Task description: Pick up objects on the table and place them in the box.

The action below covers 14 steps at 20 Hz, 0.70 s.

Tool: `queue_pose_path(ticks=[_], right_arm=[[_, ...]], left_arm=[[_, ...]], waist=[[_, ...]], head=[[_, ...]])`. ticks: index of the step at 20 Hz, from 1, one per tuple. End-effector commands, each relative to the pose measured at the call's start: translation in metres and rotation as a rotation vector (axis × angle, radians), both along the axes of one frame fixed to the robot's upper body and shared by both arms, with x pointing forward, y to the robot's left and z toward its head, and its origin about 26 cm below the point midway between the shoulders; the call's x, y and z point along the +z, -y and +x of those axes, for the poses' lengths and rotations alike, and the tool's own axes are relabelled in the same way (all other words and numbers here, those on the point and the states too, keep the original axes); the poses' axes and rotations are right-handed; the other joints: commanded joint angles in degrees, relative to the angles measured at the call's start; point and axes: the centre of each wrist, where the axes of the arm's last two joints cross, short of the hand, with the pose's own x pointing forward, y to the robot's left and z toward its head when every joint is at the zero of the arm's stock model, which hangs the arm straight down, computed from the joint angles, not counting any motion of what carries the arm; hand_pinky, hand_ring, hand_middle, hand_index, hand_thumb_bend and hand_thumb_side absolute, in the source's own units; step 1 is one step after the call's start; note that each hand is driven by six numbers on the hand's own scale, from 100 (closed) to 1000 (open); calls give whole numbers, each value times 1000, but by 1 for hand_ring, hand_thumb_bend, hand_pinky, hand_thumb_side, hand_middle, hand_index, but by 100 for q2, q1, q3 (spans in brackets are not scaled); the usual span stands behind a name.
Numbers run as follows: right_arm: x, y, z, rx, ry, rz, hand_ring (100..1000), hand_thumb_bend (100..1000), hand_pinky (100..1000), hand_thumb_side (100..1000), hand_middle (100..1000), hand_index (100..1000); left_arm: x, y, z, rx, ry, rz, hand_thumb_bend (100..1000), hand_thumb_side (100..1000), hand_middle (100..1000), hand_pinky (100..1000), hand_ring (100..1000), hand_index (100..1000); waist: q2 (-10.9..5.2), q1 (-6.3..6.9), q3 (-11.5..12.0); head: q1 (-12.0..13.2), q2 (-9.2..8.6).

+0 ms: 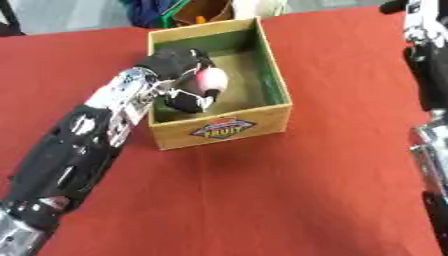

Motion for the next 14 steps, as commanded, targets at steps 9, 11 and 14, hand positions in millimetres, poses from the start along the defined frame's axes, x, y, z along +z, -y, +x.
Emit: queue_pose_path(ticks=[9, 11, 14], right_arm=[[8, 2, -4, -5, 34, 1, 647, 100, 541, 492, 583, 783], [8, 3, -4, -7, 33, 0, 647, 100, 541, 492, 583, 783], [8, 3, -4, -9, 31, 0, 647, 100, 541, 492, 583, 783]], left_arm=[[16, -3, 0, 110, 103, 85, 962, 726, 826, 728, 859, 962], [17, -3, -2, 104, 119, 57, 968, 742, 816, 705, 848, 955], [30, -4, -9, 100, 220, -66, 784, 764, 769, 680, 810, 912]], waist=[[-107, -25, 14], [-112, -25, 27], [-123, -26, 59]], head=[[-8, -63], [-8, -57], [-21, -26]])
